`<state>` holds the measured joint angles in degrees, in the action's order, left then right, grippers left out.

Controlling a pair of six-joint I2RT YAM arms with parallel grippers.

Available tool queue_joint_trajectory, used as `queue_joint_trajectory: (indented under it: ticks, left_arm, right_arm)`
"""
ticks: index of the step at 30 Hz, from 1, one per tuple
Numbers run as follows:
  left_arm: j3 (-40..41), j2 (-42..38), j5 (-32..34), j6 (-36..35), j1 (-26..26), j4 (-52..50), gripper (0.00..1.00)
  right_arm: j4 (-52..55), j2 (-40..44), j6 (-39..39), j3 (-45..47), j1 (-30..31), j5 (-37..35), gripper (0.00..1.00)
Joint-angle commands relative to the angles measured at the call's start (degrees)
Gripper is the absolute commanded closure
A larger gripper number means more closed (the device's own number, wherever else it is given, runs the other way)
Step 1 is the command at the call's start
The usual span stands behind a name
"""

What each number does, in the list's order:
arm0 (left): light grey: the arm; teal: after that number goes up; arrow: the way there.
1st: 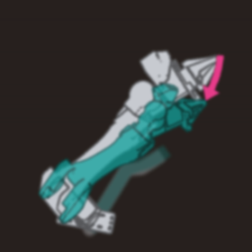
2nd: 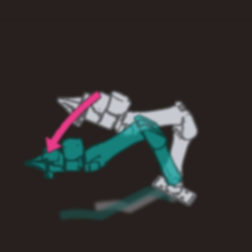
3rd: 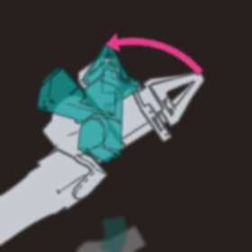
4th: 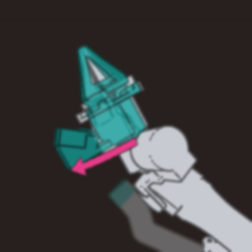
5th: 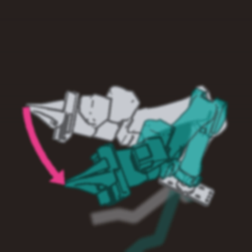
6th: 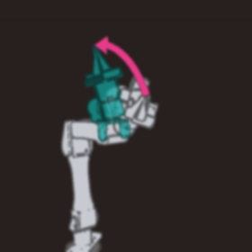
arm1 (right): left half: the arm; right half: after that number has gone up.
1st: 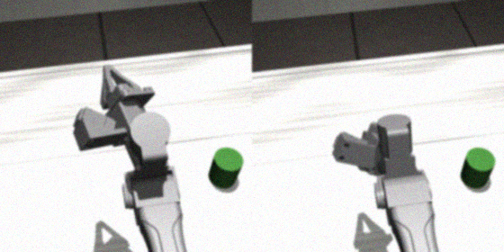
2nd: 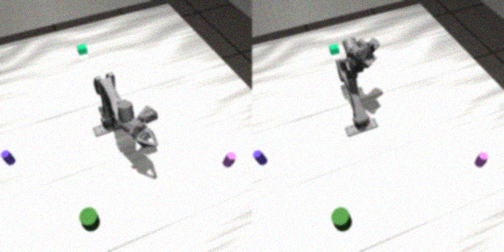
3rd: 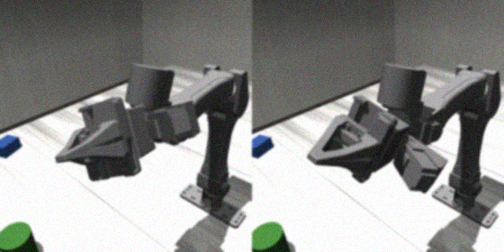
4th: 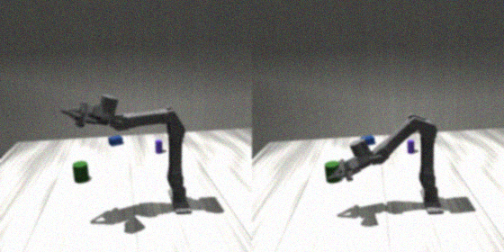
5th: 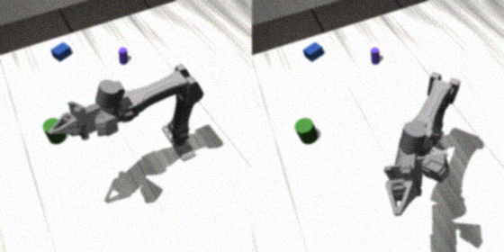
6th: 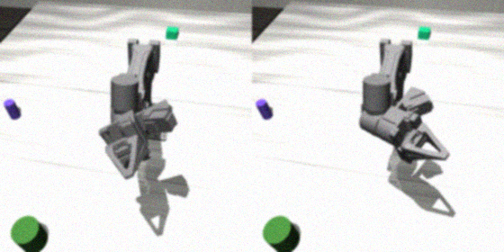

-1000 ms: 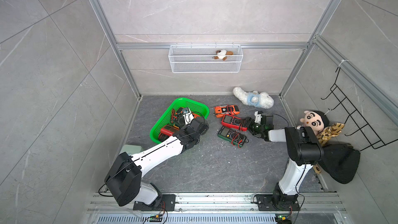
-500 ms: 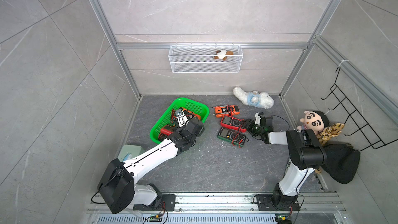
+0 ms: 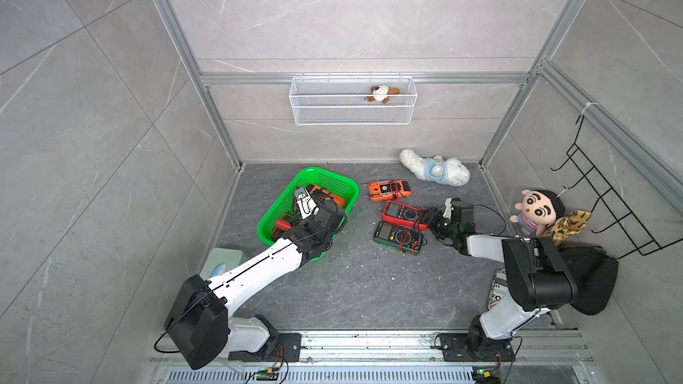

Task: Put the multimeter into the basket
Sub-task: Pick up the multimeter from the center of the board.

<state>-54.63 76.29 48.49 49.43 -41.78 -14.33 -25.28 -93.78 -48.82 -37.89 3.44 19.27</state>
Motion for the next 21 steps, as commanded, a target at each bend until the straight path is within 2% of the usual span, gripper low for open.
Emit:
queue_joint_trajectory:
  ticks: [1,8,15,21]
  left_arm:
    - [0.57,-2.07,2.73,1.44,0.60,-1.09,0.02]
    - [0.91,-2.79,4.49,2.16,1.00,-2.76,0.02]
    - [2.22,-4.49,6.34,2.33,1.68,-3.59,0.02]
    - [4.15,-6.96,7.56,2.66,2.79,-3.84,0.02]
  right_arm:
    - [-3.21,5.00,-3.25,0.47,0.67,-0.24,1.00]
    - [-3.18,9.14,-6.67,1.53,2.16,-0.74,1.00]
    - [2.03,12.60,-8.99,-3.18,10.17,-7.13,1.00]
    - [4.02,11.40,-9.62,-10.20,18.43,-14.52,1.00]
